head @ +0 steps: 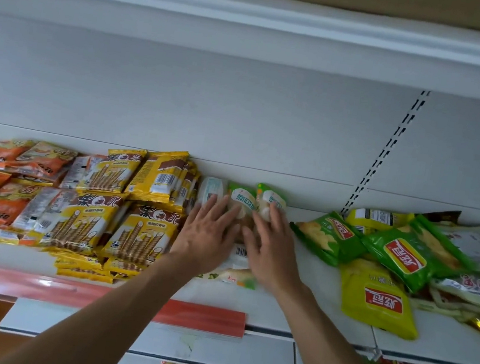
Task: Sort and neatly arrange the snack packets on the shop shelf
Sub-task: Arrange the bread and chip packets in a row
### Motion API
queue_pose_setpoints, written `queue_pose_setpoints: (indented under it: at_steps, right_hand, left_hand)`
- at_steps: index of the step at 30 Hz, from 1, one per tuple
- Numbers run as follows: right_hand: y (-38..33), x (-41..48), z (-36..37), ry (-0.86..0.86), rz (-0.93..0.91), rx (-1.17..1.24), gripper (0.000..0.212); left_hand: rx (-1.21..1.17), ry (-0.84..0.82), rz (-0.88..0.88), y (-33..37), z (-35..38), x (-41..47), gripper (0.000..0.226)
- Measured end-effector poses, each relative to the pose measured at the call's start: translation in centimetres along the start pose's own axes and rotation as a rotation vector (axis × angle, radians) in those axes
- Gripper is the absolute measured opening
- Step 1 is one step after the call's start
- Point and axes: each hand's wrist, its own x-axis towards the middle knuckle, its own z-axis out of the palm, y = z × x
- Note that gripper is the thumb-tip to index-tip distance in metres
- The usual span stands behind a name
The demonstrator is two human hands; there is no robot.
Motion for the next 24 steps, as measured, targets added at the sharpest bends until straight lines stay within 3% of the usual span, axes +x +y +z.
queue_pose_setpoints:
  at_steps: [6,12,16,19,24]
  right_hand:
    - [0.2,0.0,0.7,-0.060,0.051,-0.027,0.050]
    - [0.1,2.0,-2.2,-0.256,0.100,-0.056,0.054]
    - [0.7,3.1,-5.8,-0.114,0.147,-0.054,0.042]
    - [2.6,2.7,-8.4,-0.117,0.180,-0.166,0.038]
    - [8.1,-0.6,-11.8,-0.036,0.186,-0.319,0.040]
  left_hand:
    - [0.100,-0.005,0.007,-0.3,0.8,0.0,0.066]
    - [0.207,-0.148,-0.025,0.5,-0.9,1.2,0.050]
    - [0.237,-0.099,-0.068,3.0,-3.4,3.0,0.039]
    - [0.210,-0.069,-0.032,5.9,-3.5,3.8,0.040]
    - [-0.062,-0.047,0.208,11.5,-0.4,4.4,0.049]
